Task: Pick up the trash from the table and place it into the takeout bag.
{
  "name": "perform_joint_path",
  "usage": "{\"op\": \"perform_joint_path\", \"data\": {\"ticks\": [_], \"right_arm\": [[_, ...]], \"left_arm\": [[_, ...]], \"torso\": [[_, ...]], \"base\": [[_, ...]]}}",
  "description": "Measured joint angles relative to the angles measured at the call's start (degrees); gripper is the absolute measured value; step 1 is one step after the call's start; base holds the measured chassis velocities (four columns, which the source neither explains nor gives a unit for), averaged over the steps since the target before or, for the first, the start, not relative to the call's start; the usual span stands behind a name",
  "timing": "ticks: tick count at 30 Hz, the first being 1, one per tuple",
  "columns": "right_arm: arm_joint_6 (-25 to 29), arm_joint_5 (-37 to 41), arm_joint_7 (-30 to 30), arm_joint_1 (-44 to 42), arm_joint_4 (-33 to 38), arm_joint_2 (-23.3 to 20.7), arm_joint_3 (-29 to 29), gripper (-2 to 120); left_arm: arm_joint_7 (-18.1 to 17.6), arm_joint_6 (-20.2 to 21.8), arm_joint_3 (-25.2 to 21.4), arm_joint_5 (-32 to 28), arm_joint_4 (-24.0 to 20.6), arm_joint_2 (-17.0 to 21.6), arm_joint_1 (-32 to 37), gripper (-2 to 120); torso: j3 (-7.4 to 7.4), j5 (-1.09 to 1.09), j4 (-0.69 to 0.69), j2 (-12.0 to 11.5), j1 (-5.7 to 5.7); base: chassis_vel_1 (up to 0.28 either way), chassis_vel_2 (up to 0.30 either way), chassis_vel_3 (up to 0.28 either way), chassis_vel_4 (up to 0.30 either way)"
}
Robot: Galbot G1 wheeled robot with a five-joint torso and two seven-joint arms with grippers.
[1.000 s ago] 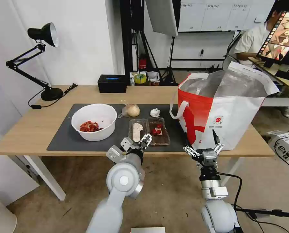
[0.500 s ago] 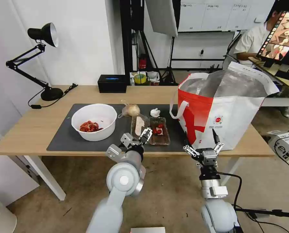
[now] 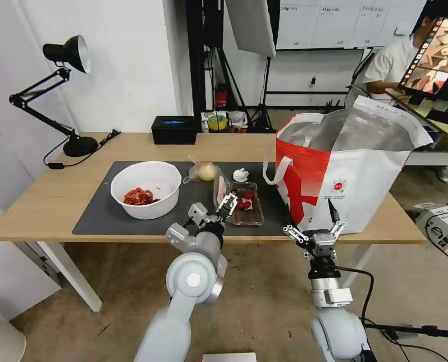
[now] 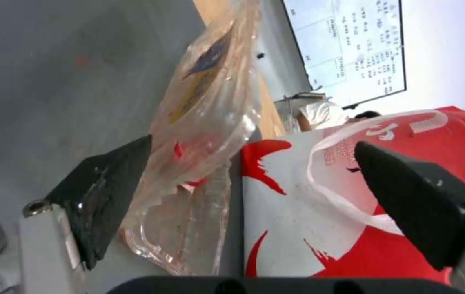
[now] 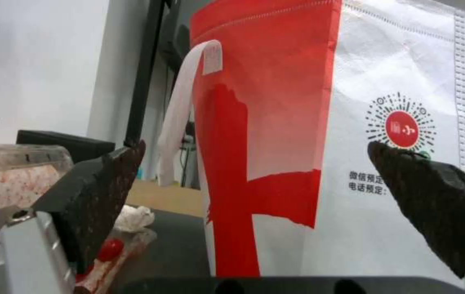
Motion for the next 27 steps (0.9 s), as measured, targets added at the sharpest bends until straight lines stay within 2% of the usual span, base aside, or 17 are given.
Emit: {"op": "perform_joint_path", "data": {"ticks": [9, 18, 21, 22, 25, 27], "right_arm": [[0.02, 0.02, -0.14, 0.26, -0.19, -0.04, 0.02, 100], [0.07, 0.03, -0.18, 0.25, -0.21, 0.05, 0.01, 100], [0.15, 0.04, -0.22, 0.17, -0.21, 0.07, 0.01, 100], [0.15, 0.04, -0.22, 0.17, -0.21, 0.07, 0.01, 100], [0.20, 0.05, -0.34, 0.07, -0.25, 0.11, -0.12, 100], [0.22, 0.05, -0.36, 0.05, -0.26, 0.13, -0.16, 100]], "left_arm": [[2.96, -0.01, 0.55, -0.41, 0.20, 0.05, 0.06, 100], [4.39, 0.82, 1.65, -0.42, 0.31, 0.61, 0.11, 100], [8.80, 1.80, 2.34, 3.05, 1.01, 1.67, 0.31, 100], [8.80, 1.80, 2.34, 3.05, 1.01, 1.67, 0.31, 100], [13.04, 2.66, 2.49, 6.54, 2.68, 2.79, -0.01, 100], [14.47, 2.68, 2.46, 8.45, 3.57, 3.15, -0.34, 100]], "torso": [[0.00, 0.00, 0.00, 0.00, 0.00], [0.00, 0.00, 0.00, 0.00, 0.00], [0.00, 0.00, 0.00, -0.01, 0.00], [0.00, 0.00, 0.00, -0.01, 0.00], [0.00, 0.00, 0.00, -0.01, 0.00], [0.00, 0.00, 0.00, -0.01, 0.00]], "base": [[0.000, 0.000, 0.000, 0.000], [0.000, 0.000, 0.000, 0.000], [0.000, 0.000, 0.000, 0.000], [0.000, 0.000, 0.000, 0.000], [0.000, 0.000, 0.000, 0.000], [0.000, 0.000, 0.000, 0.000]]}}
